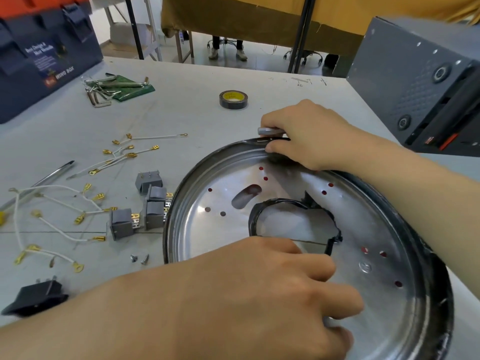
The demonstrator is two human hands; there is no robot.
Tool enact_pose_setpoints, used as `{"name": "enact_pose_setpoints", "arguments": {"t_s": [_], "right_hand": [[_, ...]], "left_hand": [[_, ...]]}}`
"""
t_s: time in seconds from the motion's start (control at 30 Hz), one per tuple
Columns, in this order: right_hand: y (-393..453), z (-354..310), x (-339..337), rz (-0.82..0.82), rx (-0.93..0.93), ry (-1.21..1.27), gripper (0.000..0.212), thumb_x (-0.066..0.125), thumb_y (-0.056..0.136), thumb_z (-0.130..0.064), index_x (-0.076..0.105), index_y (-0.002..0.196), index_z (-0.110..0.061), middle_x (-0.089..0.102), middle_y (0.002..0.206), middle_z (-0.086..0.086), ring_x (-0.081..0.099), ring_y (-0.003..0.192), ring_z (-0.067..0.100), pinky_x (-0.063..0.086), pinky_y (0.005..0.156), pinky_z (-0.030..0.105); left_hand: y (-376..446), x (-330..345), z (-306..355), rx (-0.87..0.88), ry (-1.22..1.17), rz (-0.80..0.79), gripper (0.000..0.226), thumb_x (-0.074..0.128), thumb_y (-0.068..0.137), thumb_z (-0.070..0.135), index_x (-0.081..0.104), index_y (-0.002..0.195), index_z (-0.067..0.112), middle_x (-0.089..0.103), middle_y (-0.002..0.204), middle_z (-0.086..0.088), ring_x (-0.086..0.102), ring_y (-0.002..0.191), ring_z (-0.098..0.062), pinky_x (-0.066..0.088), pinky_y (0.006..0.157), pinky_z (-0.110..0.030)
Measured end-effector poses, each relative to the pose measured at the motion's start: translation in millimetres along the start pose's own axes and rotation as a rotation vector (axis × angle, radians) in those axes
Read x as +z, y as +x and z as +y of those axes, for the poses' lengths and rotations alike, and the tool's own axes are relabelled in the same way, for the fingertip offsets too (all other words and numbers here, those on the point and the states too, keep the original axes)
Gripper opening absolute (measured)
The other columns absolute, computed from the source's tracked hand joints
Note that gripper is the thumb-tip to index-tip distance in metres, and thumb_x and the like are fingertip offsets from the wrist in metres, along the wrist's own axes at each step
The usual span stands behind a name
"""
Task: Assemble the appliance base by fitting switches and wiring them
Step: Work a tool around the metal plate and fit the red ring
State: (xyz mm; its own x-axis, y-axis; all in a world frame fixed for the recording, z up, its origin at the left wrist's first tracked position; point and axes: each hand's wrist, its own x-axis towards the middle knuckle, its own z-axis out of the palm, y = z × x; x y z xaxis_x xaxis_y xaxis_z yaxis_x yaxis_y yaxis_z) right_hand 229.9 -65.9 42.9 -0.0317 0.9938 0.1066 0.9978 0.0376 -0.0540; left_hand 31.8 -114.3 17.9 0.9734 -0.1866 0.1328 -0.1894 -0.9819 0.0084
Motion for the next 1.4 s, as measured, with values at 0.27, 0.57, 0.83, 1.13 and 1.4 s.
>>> {"name": "enact_pose_setpoints", "arguments": {"t_s": [0.27,0.57,0.83,1.13,1.4], "right_hand": [[-6.5,16.1,-19.1,0.075,0.038,0.077,0.034,0.059,0.091,-0.021,0.037,0.064,-0.025,0.041,0.065,-0.010,0.040,0.068,0.019,0.030,0.062,0.033],[-0.6,15.0,-17.5,0.073,0.048,0.061,0.029,0.058,0.091,-0.022,0.042,0.067,-0.021,0.044,0.066,-0.007,0.043,0.071,0.021,0.033,0.062,0.034],[8.0,1.1,3.1,0.012,0.032,0.070,0.011,0.058,0.092,-0.025,0.061,0.095,-0.016,0.054,0.088,0.001,0.051,0.088,0.027,0.047,0.078,0.041],[12.1,-3.2,10.4,0.038,0.032,0.029,0.013,0.056,0.092,-0.025,0.062,0.102,-0.018,0.060,0.093,0.006,0.051,0.086,0.026,0.040,0.068,0.032],[13.6,-4.4,11.5,0.046,0.038,0.010,0.015,0.055,0.093,-0.025,0.061,0.104,-0.017,0.062,0.096,0.008,0.053,0.088,0.028,0.042,0.068,0.033]], "left_hand": [[2.0,-5.4,4.1,-0.038,0.002,-0.004,0.030,0.042,0.091,0.022,0.070,0.088,0.032,0.063,0.096,0.014,0.056,0.084,-0.009,0.048,0.068,-0.025],[-0.2,-11.6,0.8,-0.067,-0.009,0.014,0.036,0.034,0.096,0.029,0.070,0.094,0.030,0.064,0.098,0.011,0.059,0.089,-0.012,0.049,0.072,-0.030],[-8.4,-4.6,2.6,-0.058,-0.015,0.044,0.024,0.047,0.094,0.024,0.070,0.090,0.031,0.065,0.089,0.012,0.060,0.081,-0.009,0.049,0.068,-0.026],[-10.2,0.5,1.1,-0.050,-0.010,0.067,0.025,0.047,0.093,0.023,0.070,0.087,0.030,0.065,0.087,0.012,0.059,0.077,-0.010,0.049,0.064,-0.026],[-10.6,0.1,0.1,-0.050,-0.023,0.064,0.024,0.048,0.093,0.023,0.070,0.087,0.029,0.066,0.087,0.011,0.060,0.078,-0.011,0.050,0.064,-0.028]]}}
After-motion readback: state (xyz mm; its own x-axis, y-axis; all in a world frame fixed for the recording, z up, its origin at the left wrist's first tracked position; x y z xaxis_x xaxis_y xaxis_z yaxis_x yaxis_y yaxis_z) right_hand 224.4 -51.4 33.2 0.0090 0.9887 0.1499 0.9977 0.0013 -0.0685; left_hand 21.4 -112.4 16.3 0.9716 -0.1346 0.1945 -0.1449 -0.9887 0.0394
